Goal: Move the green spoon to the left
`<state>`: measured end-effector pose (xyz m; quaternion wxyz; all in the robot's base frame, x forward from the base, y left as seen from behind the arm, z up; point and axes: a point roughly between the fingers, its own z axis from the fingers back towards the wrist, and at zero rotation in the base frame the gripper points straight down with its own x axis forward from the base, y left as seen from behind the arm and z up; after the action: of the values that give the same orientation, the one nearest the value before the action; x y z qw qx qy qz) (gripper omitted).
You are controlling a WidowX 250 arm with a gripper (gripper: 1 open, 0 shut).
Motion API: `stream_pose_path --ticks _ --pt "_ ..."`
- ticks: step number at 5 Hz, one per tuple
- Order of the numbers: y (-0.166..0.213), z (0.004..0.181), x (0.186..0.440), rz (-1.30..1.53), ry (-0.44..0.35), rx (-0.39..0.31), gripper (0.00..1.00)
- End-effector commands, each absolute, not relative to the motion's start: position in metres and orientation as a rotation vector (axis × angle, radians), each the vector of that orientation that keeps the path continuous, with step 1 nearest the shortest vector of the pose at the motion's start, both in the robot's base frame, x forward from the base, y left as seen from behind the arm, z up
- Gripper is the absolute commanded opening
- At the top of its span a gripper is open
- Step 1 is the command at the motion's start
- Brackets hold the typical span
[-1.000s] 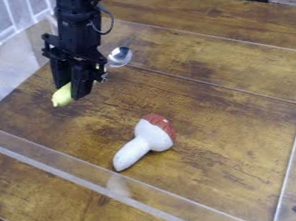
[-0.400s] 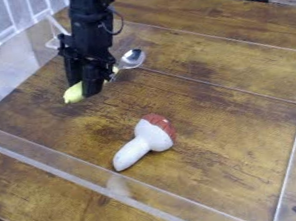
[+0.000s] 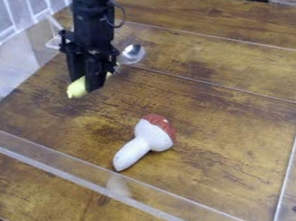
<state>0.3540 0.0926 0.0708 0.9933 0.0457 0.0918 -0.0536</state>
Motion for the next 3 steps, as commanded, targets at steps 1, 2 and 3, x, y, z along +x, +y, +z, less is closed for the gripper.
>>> stream_pose_path --ticks 1,2,3 --pt "0.103 0.081 0.355 0.023 0.141 0.087 0.00" --pt "0.105 0.070 0.356 0.122 0.154 0.071 0.00" --pt "0.106 0.064 0.353 0.168 0.167 0.069 0.00"
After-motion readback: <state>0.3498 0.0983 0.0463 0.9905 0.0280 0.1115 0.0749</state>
